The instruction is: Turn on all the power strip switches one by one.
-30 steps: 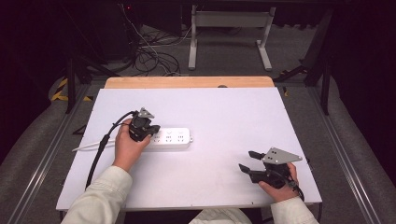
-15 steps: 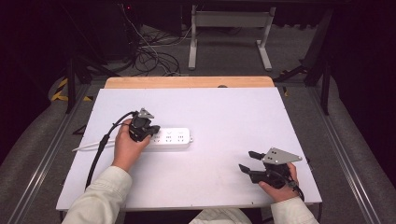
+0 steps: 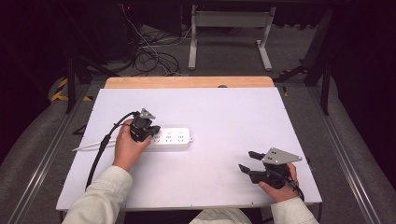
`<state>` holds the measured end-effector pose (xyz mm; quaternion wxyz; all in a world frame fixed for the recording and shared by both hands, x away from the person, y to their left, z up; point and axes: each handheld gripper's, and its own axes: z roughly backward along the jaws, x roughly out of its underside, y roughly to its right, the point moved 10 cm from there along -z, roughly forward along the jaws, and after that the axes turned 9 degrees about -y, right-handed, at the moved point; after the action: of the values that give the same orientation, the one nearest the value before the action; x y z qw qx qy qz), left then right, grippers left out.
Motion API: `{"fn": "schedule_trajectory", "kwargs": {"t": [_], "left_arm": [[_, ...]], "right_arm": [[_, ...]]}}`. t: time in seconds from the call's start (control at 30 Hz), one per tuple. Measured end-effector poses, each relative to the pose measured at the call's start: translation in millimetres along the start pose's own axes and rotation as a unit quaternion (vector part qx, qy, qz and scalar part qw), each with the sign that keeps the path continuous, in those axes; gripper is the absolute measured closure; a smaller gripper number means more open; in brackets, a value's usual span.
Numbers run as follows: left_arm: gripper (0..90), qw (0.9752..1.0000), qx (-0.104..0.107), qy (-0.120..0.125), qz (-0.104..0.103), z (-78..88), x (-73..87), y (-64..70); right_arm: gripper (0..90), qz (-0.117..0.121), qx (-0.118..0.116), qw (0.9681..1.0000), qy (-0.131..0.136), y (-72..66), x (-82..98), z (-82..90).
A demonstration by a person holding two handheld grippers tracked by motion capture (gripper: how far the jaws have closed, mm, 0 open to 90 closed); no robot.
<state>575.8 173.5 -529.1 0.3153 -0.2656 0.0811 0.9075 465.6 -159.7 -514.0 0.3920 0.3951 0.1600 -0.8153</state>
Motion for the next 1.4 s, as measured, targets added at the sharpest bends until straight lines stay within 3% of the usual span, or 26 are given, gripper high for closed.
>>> {"fn": "schedule_trajectory", "kwargs": {"t": [0.47, 0.6, 0.8, 1.03, 1.4], "left_arm": [[90.0, 0.9999, -0.005, -0.010, -0.003, -0.9, -1.6, 1.0], [89.9, 0.9996, 0.012, 0.023, 0.010, 10.8, -10.2, 2.0], [89.9, 0.9990, 0.018, 0.040, -0.008, 25.4, -24.7, 16.5], [89.9, 0.9991, 0.025, 0.033, -0.014, 17.0, -29.7, 27.6], [89.9, 0.9994, 0.021, 0.020, -0.017, 0.9, -30.4, 32.8]], "right_arm": [[38.8, -0.001, -0.001, 1.0000, 0.001, 0.1, 0.4, 0.6], [38.7, -0.003, 0.001, 1.0000, 0.004, 1.8, -0.1, 1.7], [38.8, -0.002, 0.000, 1.0000, 0.002, 2.2, 0.1, 0.0], [38.8, -0.002, 0.000, 1.0000, 0.005, 1.7, -0.2, 2.2], [38.8, 0.000, 0.001, 1.0000, 0.008, 2.0, -0.8, 4.5]]}}
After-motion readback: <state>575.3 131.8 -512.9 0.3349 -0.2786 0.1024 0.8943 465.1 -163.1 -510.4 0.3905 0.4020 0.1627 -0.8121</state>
